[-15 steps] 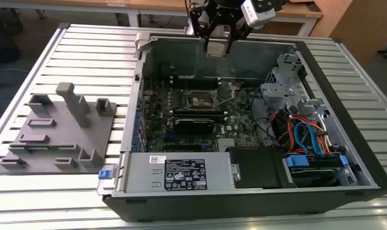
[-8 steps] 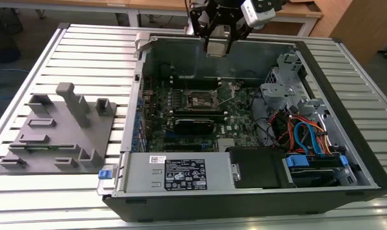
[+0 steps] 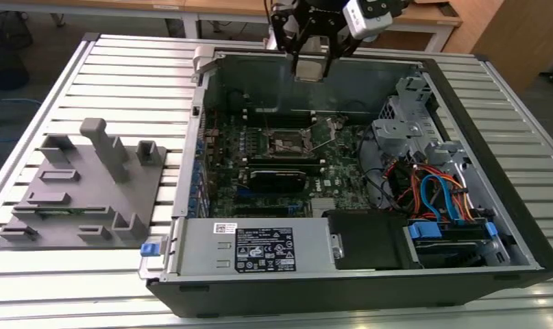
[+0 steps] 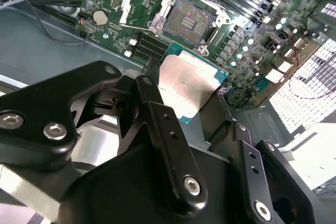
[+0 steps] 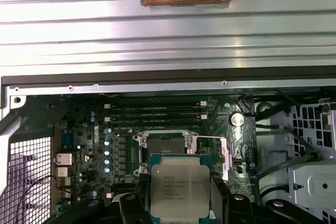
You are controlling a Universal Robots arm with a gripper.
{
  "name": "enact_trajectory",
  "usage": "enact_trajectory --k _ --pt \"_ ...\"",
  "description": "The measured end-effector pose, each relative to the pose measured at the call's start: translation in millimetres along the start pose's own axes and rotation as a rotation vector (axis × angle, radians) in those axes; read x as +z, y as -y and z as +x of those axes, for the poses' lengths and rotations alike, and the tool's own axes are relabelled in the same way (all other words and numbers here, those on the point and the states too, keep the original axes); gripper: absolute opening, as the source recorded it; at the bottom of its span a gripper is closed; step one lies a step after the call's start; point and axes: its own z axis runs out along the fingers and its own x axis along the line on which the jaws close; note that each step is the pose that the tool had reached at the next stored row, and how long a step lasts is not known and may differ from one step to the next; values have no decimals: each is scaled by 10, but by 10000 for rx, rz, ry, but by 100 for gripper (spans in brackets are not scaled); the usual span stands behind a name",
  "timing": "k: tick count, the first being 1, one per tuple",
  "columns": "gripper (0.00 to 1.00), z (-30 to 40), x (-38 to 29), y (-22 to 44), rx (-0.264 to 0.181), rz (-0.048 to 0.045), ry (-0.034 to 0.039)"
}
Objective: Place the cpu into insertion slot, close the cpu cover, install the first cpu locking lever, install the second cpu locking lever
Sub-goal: 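Place the cpu into insertion slot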
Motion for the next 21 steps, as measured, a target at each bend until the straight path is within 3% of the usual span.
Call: enact_trajectory --k 11,21 --pt "54 0 18 2 1852 -35 166" --pt "54 0 19 2 1965 -38 177"
